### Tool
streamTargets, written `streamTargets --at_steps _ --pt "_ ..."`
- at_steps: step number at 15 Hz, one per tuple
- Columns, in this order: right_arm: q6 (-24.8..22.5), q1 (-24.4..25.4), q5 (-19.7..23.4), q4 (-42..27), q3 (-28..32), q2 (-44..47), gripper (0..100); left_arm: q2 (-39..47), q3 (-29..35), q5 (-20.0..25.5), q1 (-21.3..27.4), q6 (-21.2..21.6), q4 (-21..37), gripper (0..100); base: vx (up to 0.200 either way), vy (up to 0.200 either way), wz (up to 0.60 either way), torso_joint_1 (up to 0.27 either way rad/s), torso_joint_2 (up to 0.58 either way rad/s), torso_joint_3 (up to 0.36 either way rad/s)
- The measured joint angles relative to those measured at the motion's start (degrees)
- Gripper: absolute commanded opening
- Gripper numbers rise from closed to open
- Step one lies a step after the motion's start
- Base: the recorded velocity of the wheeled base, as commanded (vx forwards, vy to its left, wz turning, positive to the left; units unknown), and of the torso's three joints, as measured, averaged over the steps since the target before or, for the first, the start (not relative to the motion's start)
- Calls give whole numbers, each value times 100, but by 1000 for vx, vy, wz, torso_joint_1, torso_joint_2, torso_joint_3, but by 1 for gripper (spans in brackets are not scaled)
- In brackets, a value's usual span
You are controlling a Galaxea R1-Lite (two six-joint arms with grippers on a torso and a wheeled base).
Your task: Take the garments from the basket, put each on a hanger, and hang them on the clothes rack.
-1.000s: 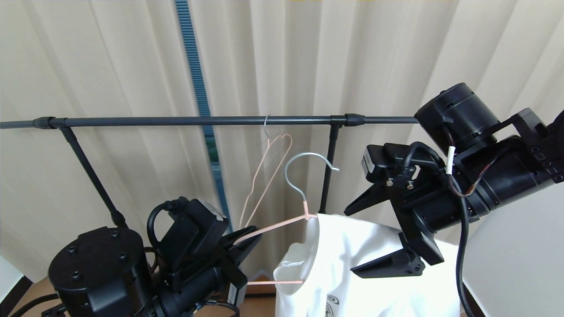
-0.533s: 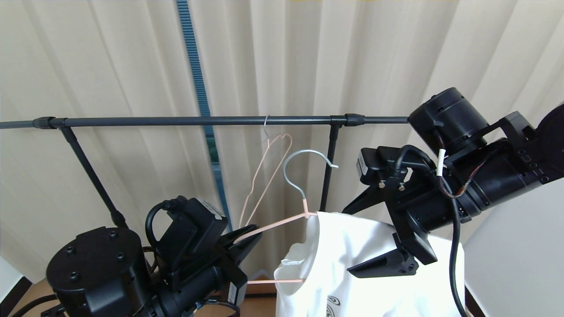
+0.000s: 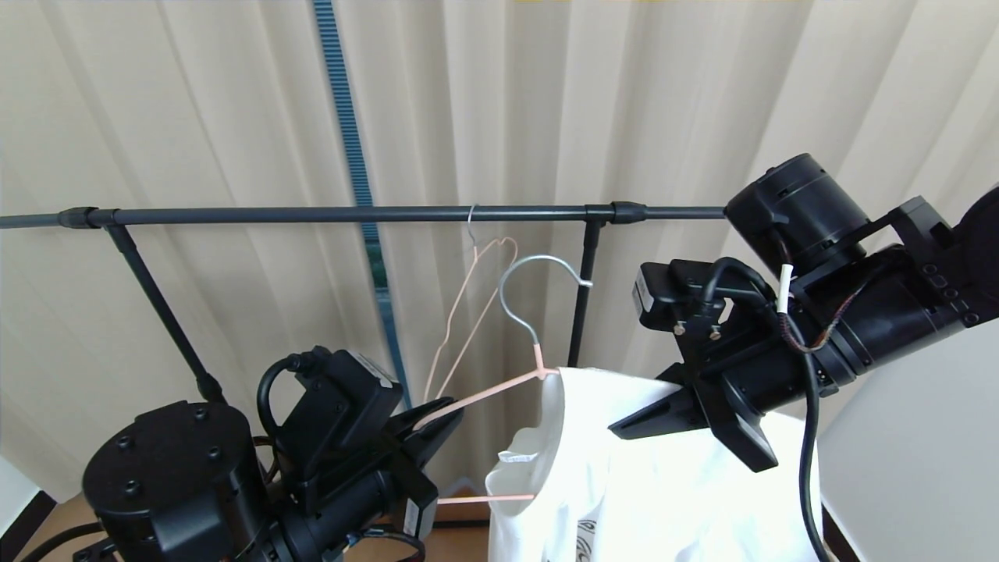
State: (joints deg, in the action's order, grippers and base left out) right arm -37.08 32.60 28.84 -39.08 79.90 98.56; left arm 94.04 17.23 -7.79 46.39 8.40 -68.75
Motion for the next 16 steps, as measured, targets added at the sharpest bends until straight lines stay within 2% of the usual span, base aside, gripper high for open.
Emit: streamTargets --at_steps 7,8,16 --pt "0 0 5 5 -16 -63 0 0 -13 5 5 18 -5 0 0 0 0 0 0 0" --pt "2 0 2 2 -24 -74 0 0 -13 5 2 20 -13 100 0 0 0 0 0 0" --pt "-27 -5 -16 2 -149 -232 0 -51 -34 76 -2 16 -9 100 0 0 0 0 0 0"
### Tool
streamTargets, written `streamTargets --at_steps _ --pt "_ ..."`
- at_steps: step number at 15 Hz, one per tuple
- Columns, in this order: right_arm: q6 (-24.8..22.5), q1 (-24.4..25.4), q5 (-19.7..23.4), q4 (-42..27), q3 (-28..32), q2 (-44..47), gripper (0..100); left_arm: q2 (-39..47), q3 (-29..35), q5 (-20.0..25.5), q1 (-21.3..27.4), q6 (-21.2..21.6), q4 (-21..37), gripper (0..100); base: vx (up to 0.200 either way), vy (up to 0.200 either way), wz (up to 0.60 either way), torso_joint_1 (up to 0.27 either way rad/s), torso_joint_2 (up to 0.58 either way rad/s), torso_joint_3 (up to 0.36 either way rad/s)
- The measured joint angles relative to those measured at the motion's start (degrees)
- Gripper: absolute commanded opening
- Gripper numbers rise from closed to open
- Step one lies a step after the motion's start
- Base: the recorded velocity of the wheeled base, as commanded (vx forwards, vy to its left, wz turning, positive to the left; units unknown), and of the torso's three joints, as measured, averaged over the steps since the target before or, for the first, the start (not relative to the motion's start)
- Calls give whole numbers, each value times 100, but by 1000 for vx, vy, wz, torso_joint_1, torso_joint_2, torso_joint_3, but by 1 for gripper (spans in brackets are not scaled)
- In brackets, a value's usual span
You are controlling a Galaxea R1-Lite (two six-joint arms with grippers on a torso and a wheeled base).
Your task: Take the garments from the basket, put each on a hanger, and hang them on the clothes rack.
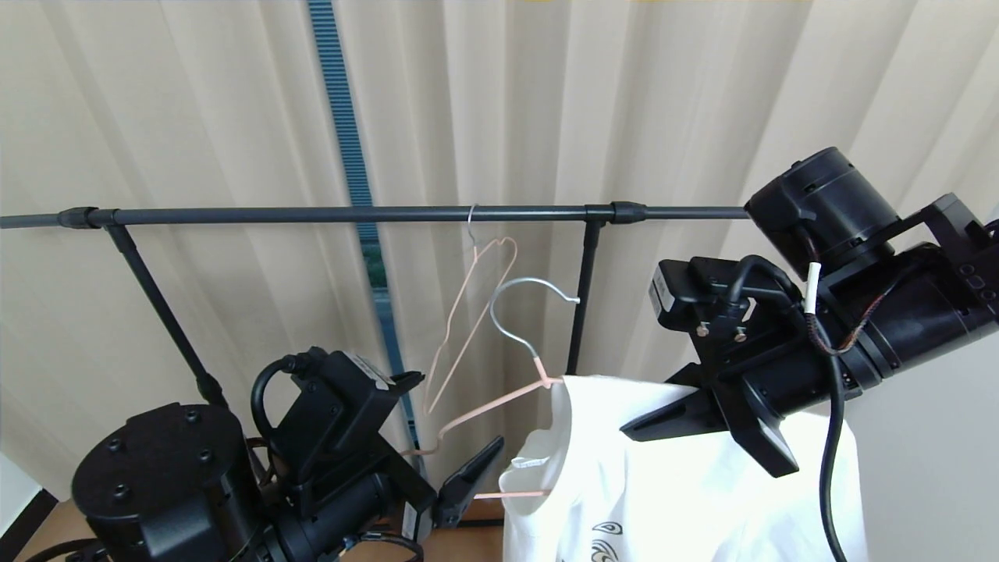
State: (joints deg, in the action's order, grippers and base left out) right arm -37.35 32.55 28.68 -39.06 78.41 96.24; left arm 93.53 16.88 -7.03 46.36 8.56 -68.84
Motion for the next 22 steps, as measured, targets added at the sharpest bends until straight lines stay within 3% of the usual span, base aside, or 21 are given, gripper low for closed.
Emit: streamTargets --at_steps 3,6,10,12,17,22 --pt "-6 -6 -167 6 -20 -63 0 -177 0 255 -118 -20 9 100 0 0 0 0 0 0" --pt "16 -11 -958 132 -62 -210 0 -574 48 455 -566 -30 138 100 0 0 0 0 0 0" --pt "22 27 -1798 1556 -862 -536 0 -833 196 461 -951 -132 1709 100 0 0 0 0 0 0" --pt "22 55 -2077 2609 -1744 -763 0 -824 318 458 -959 -679 2609 100 0 0 0 0 0 0" --pt "22 157 -2595 5326 -3627 -1187 0 -69 679 435 -461 -1592 2982 100 0 0 0 0 0 0" --pt "29 173 -2615 5561 -3952 -1303 0 875 1302 382 -24 -2349 3006 100 0 0 0 0 0 0"
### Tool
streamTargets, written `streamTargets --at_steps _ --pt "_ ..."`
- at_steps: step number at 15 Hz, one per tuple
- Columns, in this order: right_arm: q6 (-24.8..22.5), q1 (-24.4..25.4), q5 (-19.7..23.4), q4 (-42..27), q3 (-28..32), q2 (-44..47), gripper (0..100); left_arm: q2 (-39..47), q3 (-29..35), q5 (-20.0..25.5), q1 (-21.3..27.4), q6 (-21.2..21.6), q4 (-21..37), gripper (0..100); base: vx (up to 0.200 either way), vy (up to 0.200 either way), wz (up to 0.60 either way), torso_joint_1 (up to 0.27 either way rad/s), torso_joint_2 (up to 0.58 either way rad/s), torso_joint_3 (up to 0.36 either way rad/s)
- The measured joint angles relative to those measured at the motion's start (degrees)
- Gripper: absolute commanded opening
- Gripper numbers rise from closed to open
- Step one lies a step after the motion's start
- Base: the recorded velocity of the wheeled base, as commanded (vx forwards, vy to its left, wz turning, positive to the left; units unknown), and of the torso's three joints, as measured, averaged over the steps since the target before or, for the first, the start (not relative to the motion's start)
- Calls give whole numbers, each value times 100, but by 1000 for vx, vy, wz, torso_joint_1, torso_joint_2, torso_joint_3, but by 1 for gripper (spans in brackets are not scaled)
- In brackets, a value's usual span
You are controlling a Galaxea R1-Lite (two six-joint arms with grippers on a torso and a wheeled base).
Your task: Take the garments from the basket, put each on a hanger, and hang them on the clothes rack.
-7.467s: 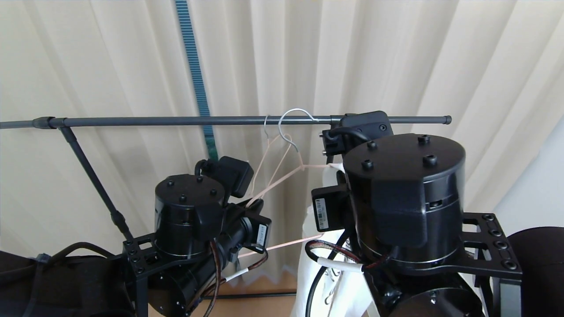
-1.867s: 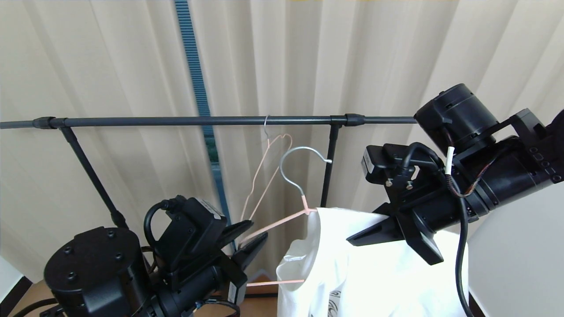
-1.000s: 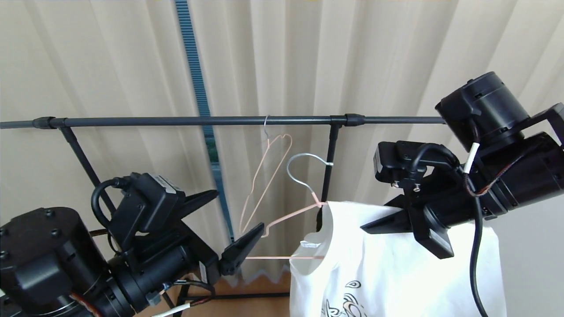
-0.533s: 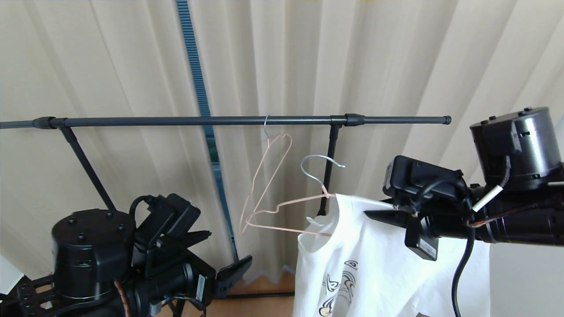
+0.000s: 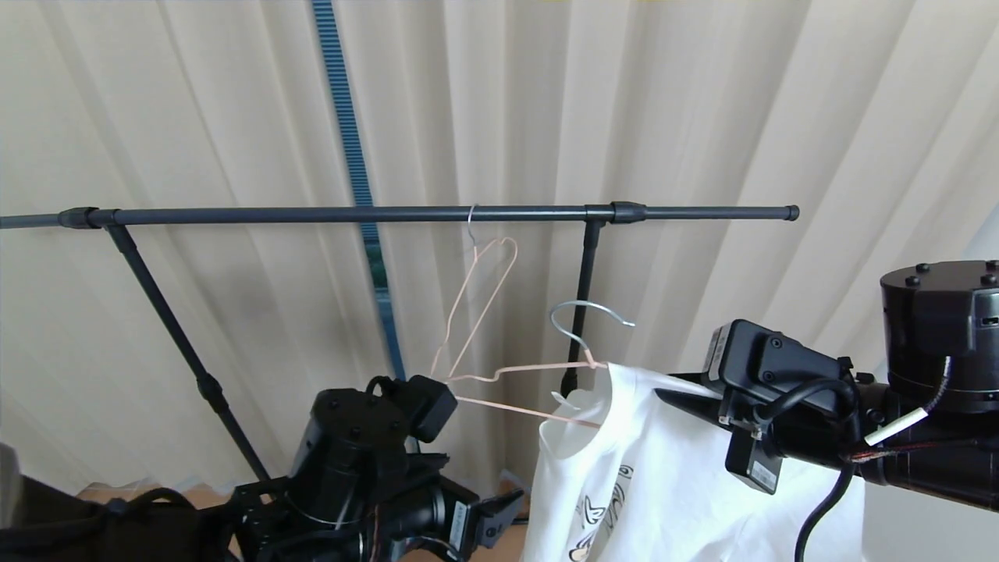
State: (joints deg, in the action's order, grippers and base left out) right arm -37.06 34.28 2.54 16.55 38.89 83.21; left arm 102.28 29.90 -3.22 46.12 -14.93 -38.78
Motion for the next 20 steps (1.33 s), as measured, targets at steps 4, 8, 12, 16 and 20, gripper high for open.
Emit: streamTargets --at_steps 4,8,12,16,20 --pt "148 0 -7 0 -6 -37 0 642 634 -321 68 -255 -4 100 0 0 0 0 0 0" --pt "252 17 -11 -28 -52 -218 0 987 997 -505 74 -345 -6 100 0 0 0 0 0 0" --pt "274 183 -11 -71 -91 -334 0 1172 1265 -625 71 -343 -4 100 0 0 0 0 0 0" --pt "274 243 -13 -74 -99 -352 0 1232 1381 -649 88 -343 -11 100 0 0 0 0 0 0" --pt "369 356 -29 -72 -113 -358 0 1324 1506 -824 178 -338 -13 100 0 0 0 0 0 0"
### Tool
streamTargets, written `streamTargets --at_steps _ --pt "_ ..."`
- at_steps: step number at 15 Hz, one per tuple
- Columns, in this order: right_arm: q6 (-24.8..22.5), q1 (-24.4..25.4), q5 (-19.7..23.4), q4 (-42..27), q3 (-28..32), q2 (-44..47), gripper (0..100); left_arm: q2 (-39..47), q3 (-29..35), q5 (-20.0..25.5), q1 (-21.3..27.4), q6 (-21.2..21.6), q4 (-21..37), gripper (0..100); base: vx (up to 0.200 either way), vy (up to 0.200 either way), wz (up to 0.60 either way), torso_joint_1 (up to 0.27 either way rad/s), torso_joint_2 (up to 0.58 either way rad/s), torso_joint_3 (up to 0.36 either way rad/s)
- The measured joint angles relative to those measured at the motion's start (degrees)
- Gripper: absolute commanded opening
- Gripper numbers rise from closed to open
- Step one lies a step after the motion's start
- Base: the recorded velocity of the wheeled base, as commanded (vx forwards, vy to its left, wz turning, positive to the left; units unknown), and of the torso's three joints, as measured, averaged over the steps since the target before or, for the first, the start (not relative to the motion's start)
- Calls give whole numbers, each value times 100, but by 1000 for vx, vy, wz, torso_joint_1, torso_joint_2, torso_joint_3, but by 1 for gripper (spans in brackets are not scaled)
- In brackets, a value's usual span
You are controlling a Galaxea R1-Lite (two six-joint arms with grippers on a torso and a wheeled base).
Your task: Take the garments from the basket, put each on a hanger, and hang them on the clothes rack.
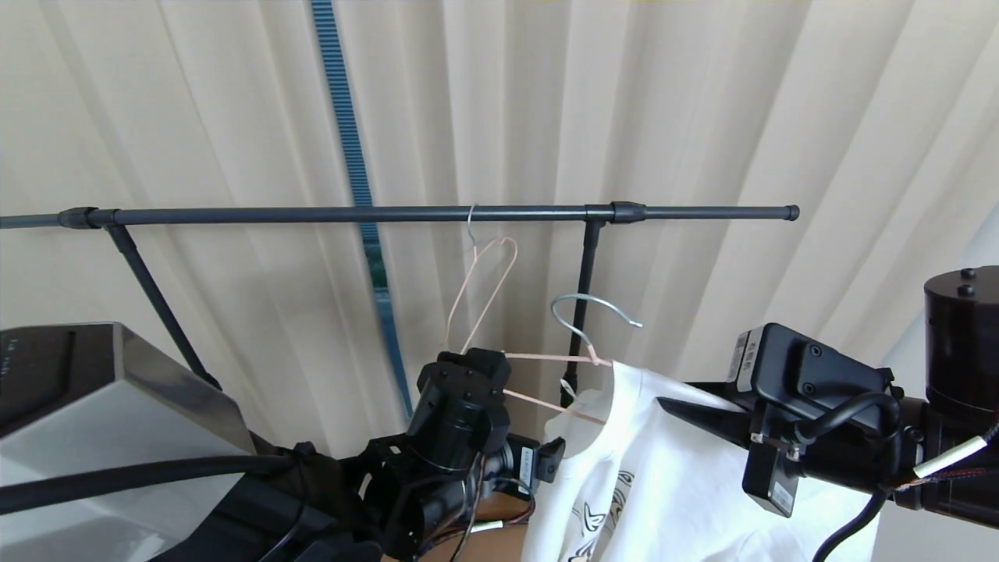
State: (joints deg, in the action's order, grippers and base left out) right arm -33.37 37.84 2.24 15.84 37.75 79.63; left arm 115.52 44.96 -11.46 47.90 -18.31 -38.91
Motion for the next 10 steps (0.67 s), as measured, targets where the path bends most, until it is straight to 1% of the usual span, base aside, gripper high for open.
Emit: streamTargets --at_steps 4,10 --pt "263 28 -20 50 50 -2 0 91 -17 -91 150 28 -1 100 0 0 0 0 0 0" --pt "290 -33 -48 56 130 -74 0 157 -166 -138 325 138 -9 100 0 0 0 0 0 0"
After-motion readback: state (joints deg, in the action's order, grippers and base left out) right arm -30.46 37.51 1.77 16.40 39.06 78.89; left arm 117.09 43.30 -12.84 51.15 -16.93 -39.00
